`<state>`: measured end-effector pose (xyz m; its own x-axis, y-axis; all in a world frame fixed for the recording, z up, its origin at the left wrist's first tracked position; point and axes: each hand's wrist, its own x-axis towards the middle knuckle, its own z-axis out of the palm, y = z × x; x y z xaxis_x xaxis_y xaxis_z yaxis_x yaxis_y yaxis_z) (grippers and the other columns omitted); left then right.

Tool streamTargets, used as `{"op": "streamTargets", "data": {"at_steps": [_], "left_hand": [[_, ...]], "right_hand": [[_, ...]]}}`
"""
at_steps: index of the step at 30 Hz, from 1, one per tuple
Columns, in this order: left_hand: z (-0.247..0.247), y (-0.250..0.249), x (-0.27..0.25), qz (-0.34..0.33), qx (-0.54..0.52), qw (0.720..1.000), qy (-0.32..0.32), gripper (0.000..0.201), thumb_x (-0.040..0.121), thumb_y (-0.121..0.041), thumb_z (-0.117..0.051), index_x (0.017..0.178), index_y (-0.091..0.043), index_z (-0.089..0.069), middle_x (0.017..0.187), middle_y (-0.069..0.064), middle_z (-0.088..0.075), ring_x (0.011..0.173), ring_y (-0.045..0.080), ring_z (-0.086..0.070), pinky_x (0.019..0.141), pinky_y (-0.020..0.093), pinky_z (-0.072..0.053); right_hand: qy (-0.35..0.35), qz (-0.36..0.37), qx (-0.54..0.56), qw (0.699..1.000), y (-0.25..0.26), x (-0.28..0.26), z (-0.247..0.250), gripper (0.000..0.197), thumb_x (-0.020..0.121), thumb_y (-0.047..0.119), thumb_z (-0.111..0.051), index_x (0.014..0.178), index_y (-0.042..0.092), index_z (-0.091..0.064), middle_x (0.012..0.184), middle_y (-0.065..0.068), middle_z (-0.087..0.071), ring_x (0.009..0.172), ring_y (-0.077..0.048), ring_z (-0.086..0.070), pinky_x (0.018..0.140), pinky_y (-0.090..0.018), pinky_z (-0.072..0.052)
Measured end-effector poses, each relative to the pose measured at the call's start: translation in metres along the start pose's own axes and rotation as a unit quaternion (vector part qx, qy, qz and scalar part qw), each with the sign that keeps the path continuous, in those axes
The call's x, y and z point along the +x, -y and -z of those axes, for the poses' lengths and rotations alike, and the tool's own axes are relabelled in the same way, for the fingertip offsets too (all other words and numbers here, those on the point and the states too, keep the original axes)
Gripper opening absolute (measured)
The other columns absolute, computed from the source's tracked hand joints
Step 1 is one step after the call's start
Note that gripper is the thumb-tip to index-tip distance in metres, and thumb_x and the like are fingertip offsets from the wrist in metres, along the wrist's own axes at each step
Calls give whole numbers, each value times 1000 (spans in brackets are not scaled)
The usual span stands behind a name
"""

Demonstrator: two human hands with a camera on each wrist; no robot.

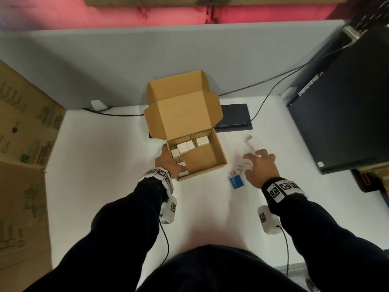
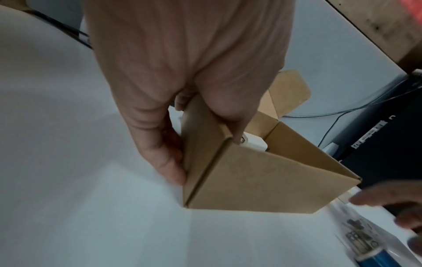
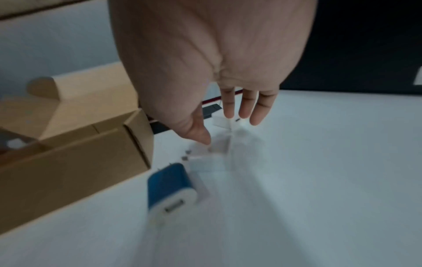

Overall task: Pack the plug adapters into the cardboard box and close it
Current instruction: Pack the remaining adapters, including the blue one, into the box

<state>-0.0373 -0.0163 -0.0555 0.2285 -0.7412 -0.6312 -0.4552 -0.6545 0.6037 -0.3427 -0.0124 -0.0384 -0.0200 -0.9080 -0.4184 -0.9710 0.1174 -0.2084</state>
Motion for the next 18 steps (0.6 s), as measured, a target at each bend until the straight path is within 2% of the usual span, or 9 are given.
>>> {"op": "streamTargets", "data": {"at_steps": [2,5,8,10,12,15,17,18], "left_hand": [[1,0,-1,15,8,1000,-3,96,70,-17,-89,148,-28,-34,131,-1,-59,118,30,-61,82,35,-54],[-1,5,0,11,4,1000,-7,86,73,-14,-86,144,-28,-40,133,1,-62,116,30,-63,88,38,-56],[-2,10,-1,5,0,1000,-12,82,77,-14,-83,145,-27,-40,129,1,-62,117,29,-62,93,37,-55],[-2,11,-1,7,-7,1000,-11,81,78,-12,-82,145,-27,-39,126,-1,-62,111,25,-61,90,35,-55],[0,10,1,8,-1,1000,-11,81,78,-13,-82,146,-26,-39,123,-2,-60,104,23,-59,87,33,-54],[7,9,5,23,15,1000,-9,89,76,-16,-82,151,-25,-35,128,7,-62,112,29,-62,91,38,-58],[10,8,7,37,17,999,-5,92,75,-15,-81,154,-24,-34,131,11,-62,116,32,-63,93,42,-59],[12,7,7,43,19,999,3,91,74,-16,-81,153,-24,-36,131,11,-62,116,33,-63,92,44,-60]], "right_hand": [[37,-2,16,999,-5,-3,-6,52,86,6,-55,133,28,-58,140,-11,-45,121,-37,-45,100,-42,-44],[45,-8,57,997,-2,1,-8,51,88,-1,-54,135,20,-58,131,-14,-52,118,-35,-55,100,-39,-47],[38,-23,83,996,5,5,-9,51,87,13,-63,137,16,-56,130,-16,-50,120,-36,-53,99,-40,-47],[44,-24,87,995,7,7,-12,56,83,21,-69,136,13,-55,128,-18,-50,119,-36,-53,99,-40,-47],[37,-19,74,996,8,9,-11,51,84,21,-70,132,9,-57,123,-19,-52,115,-38,-55,97,-40,-48],[-55,-19,122,991,13,9,-2,48,85,23,-68,128,7,-56,121,-18,-55,110,-38,-58,92,-41,-49],[-144,23,182,972,24,6,7,45,83,27,-70,122,9,-56,114,-15,-59,101,-35,-60,84,-39,-51],[-167,55,212,961,36,2,13,44,83,29,-72,120,12,-55,109,-11,-60,96,-31,-61,80,-38,-52]]}}
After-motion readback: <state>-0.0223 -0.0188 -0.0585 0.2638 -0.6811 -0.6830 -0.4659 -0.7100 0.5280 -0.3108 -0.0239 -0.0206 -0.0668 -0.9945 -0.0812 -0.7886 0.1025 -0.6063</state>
